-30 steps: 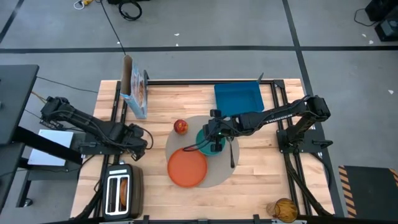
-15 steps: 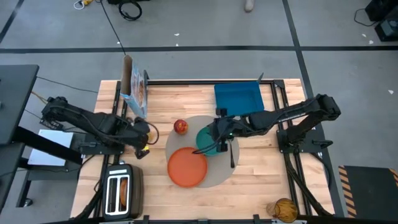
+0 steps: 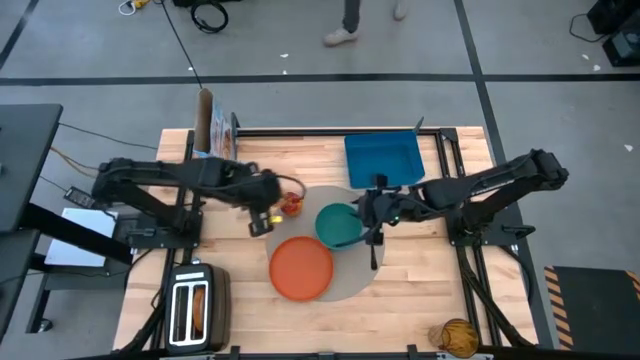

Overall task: Arrange a breakfast setting
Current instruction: Put the orange cup with rice grain on top right of the round table mat

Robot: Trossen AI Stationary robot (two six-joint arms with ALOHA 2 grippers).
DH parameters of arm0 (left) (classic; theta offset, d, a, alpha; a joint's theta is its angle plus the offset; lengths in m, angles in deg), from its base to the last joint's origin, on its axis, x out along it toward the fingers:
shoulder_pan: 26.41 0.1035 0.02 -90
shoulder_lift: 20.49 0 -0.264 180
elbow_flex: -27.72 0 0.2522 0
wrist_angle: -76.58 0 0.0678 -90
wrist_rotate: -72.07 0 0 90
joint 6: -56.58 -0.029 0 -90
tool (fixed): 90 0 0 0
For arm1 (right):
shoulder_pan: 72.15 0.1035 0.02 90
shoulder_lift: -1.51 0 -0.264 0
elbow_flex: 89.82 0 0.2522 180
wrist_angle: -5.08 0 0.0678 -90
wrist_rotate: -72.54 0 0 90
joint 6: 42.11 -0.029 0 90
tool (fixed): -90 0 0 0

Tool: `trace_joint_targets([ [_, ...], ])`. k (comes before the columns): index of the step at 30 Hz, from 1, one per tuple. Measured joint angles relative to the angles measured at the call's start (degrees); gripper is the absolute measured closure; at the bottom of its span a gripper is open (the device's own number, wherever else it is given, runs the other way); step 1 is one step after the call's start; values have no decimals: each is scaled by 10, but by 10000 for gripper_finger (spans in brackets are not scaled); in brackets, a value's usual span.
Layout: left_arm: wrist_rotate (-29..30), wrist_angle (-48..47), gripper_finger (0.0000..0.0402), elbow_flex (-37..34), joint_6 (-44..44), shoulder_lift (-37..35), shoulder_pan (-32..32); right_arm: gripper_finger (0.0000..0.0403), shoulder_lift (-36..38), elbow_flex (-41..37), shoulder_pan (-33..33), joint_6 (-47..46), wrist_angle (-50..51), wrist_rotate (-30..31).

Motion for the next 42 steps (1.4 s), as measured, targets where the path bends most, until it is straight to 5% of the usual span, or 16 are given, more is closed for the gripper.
trace_joint_targets([
  [15, -122, 89, 388, 153, -300, 198, 132, 261, 46, -38, 37, -146, 104, -4],
  [33, -187, 131, 388, 160, -679, 285, 189, 261, 46, -38, 48, -202, 145, -19],
  [42, -204, 122, 388, 141, -727, 292, 215, 261, 45, -38, 48, -190, 108, -17],
])
